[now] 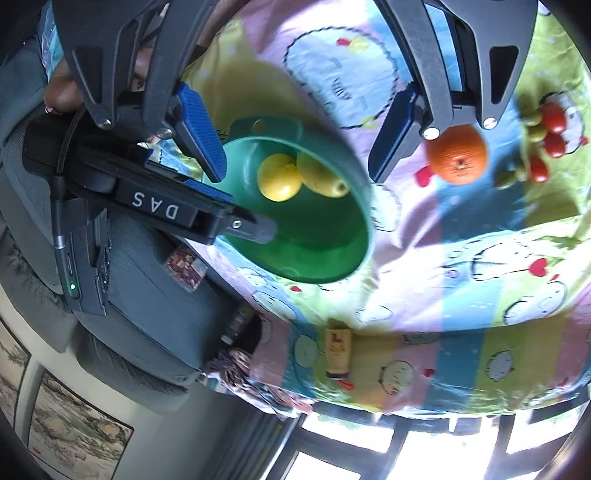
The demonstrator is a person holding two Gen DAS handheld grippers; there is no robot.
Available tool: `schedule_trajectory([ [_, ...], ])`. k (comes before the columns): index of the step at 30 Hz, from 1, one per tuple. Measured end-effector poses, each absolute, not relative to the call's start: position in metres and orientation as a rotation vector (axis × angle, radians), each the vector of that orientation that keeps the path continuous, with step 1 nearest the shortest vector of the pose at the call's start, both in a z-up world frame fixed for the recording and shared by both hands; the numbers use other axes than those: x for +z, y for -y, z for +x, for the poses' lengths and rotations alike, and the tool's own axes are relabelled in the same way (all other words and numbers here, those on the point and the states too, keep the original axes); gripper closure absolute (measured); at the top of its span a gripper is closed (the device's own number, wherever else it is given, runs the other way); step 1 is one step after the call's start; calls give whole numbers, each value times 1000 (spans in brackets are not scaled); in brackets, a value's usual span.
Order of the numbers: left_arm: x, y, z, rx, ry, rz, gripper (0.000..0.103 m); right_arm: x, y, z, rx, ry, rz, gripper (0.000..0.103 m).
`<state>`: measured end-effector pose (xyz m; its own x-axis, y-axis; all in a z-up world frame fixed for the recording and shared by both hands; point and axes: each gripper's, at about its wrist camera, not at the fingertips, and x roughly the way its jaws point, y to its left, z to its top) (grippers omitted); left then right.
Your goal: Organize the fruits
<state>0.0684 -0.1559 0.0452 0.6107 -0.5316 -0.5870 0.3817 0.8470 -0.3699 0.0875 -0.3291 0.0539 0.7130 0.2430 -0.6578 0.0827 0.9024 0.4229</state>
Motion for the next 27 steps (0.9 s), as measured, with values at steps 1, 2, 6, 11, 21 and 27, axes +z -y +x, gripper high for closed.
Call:
schedule_trajectory([
  [1, 48, 148, 64, -513, -742, -220, 23, 56, 326, 86, 96, -772, 435, 32],
  [2, 50, 140, 58, -490, -736, -224, 23, 59, 322, 84, 102, -767, 423, 32],
  [6, 57, 106, 36, -387, -718, -230, 22, 69, 302, 77, 141, -747, 373, 31],
  [11, 52, 70, 13, -256, -720, -235, 21, 75, 270, 69, 219, -743, 311, 26],
  [21, -3, 20, -2, -124, -841, -313, 21, 47, 204, 65, 399, -893, 228, 26],
  [27, -22, 17, -1, -116, -903, -321, 22, 12, 173, 70, 480, -1047, 217, 26],
])
